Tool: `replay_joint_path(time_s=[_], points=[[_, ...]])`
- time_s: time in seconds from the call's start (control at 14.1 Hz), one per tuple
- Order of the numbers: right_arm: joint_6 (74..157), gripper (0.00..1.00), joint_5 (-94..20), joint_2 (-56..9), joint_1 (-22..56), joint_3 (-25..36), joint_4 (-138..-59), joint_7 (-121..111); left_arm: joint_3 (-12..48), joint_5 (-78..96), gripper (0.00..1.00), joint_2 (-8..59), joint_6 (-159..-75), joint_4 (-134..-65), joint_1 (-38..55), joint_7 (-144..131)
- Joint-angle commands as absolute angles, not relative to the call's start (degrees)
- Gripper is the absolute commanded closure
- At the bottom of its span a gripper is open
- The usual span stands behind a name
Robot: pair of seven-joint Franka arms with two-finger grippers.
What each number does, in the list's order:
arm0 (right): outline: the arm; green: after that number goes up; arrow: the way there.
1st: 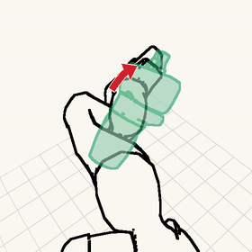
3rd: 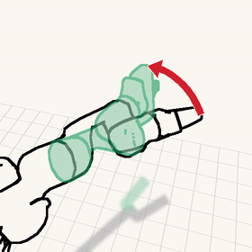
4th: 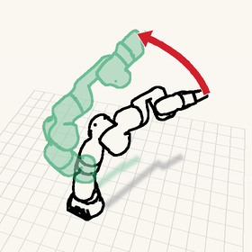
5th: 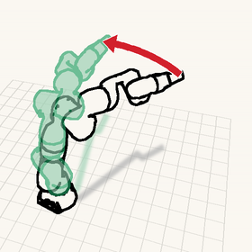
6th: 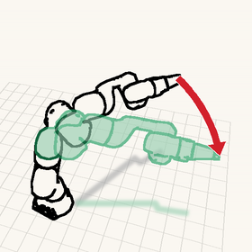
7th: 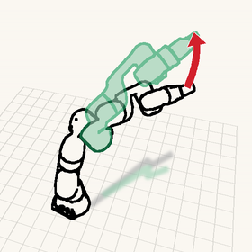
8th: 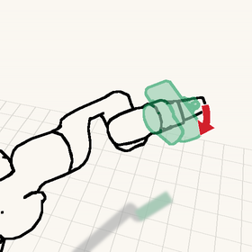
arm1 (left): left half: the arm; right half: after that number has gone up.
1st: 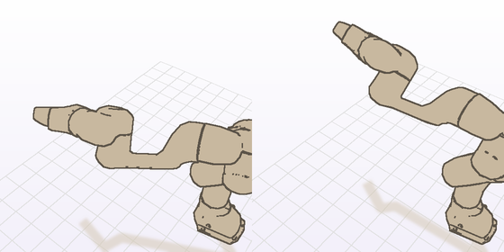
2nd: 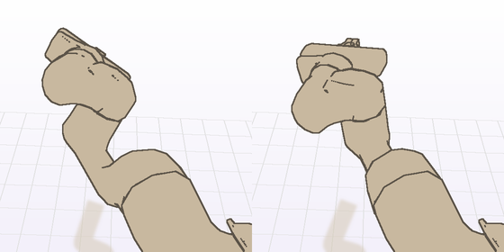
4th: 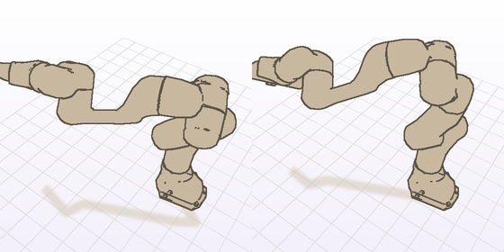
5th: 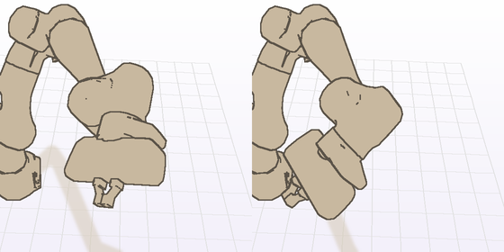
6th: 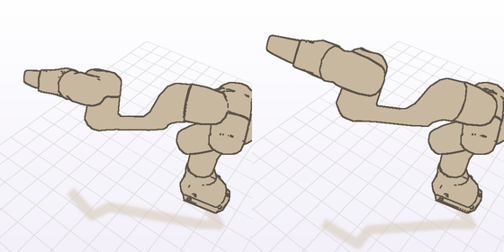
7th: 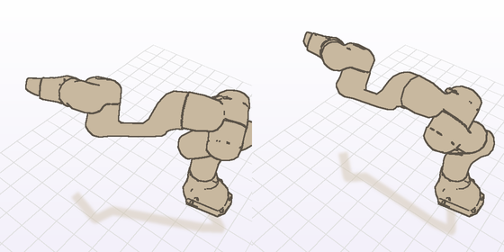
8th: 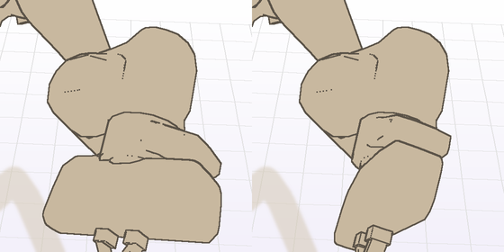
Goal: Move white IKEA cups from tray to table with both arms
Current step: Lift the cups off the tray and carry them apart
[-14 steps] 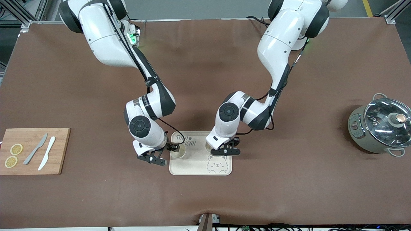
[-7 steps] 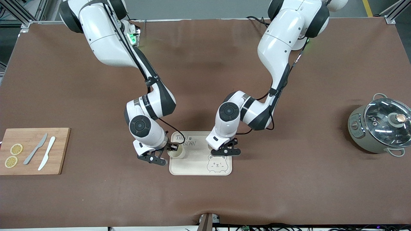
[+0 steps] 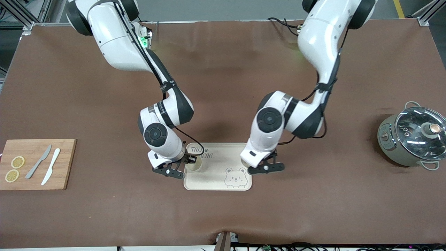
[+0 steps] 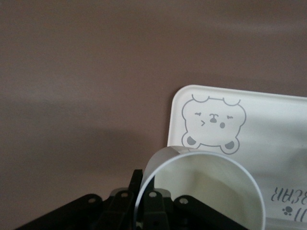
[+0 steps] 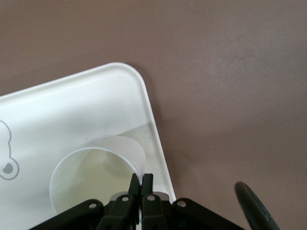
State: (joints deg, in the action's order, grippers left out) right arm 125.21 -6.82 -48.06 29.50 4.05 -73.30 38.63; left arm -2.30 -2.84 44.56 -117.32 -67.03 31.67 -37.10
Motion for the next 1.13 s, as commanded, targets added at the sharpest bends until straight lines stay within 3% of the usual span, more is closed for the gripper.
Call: replay_joint_path(time_s=[0.0, 0.28, 0.57, 0.85, 1.06], points=[[122.5, 1.0, -6.3, -46.8, 27.3, 4.0, -71.9, 39.2, 0.9, -3.1, 1.0, 34.2, -116.1, -77.9, 27.0, -33.1], [118.2, 1.0, -6.2, -46.4, 22.9, 4.3, -69.3, 33.0, 3.1, -3.0, 1.0, 21.9, -117.8, -93.5, 20.1, -23.2], [117.6, 1.0, -6.2, -44.3, 17.8, 4.3, -69.2, 20.2, 4.2, -3.0, 1.0, 12.0, -132.0, -112.0, 15.8, -19.3], [117.5, 1.0, -6.2, -42.9, 12.8, 5.9, -70.0, 6.3, 4.2, -3.0, 1.0, 5.2, -139.7, -125.9, 12.2, -11.5], [117.5, 1.0, -6.3, -42.7, 8.1, 6.0, -70.3, -2.3, 4.2, -3.0, 1.0, 3.9, -146.7, -133.2, 10.7, -9.1]])
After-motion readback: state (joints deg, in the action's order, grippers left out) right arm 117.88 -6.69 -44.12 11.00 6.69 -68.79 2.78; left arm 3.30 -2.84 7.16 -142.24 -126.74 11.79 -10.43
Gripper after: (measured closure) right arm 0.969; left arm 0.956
